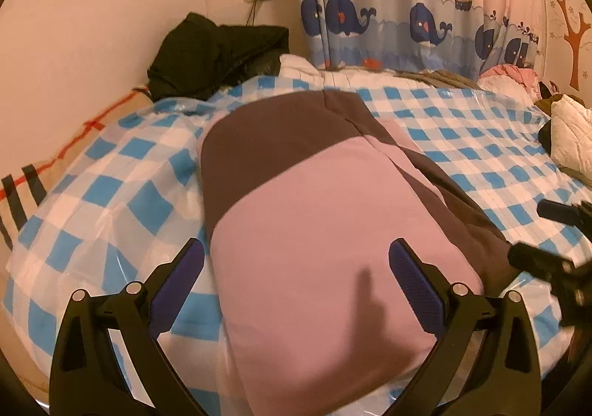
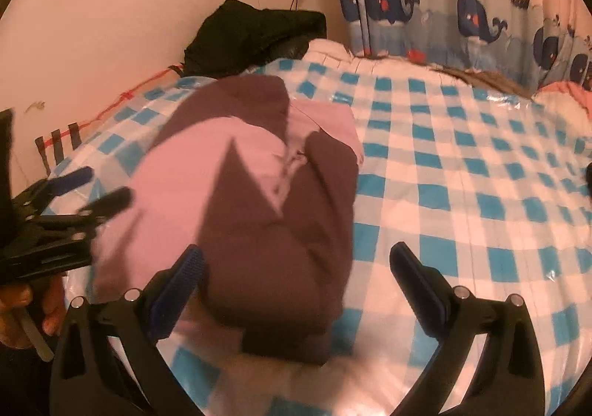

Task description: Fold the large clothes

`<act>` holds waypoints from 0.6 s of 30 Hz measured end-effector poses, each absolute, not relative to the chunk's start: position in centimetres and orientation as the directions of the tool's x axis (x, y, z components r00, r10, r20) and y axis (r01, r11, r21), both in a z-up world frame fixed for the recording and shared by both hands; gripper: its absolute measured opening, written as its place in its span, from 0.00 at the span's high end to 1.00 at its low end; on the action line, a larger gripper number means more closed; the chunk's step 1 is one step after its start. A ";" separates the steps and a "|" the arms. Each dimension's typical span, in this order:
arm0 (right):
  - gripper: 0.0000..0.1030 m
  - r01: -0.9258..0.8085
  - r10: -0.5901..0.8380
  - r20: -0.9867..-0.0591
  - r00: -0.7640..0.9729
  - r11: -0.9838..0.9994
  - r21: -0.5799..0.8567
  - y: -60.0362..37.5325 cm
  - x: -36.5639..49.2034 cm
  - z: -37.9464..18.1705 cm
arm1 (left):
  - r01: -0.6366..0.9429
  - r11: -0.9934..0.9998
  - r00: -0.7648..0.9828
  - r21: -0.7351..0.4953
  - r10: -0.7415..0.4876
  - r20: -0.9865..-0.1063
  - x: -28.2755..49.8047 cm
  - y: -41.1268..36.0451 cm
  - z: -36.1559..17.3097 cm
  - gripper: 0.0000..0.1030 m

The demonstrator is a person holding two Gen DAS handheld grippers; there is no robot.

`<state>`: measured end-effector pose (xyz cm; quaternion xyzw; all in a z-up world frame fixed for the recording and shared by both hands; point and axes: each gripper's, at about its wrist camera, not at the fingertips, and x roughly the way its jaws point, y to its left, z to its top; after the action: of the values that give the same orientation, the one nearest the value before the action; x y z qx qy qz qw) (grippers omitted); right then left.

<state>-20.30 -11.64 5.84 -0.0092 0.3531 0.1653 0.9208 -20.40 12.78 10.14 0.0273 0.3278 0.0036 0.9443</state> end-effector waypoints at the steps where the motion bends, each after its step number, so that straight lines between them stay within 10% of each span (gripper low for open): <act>1: 0.07 -0.299 0.284 -0.664 0.692 0.950 0.094 -11.0 -20.5 6.1 | 0.014 0.999 0.776 0.043 0.017 -0.630 -20.4 12.8 10.2 0.06; 18: 0.07 -0.188 0.184 -0.792 0.582 0.978 0.089 -8.2 -19.0 7.9 | -0.047 0.999 0.690 0.016 0.044 -0.723 -19.8 12.8 10.8 0.06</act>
<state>-18.96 -8.16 7.90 -0.0022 0.4452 0.1044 0.8893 -19.76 12.79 10.83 -0.0021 0.3930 0.0248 0.9192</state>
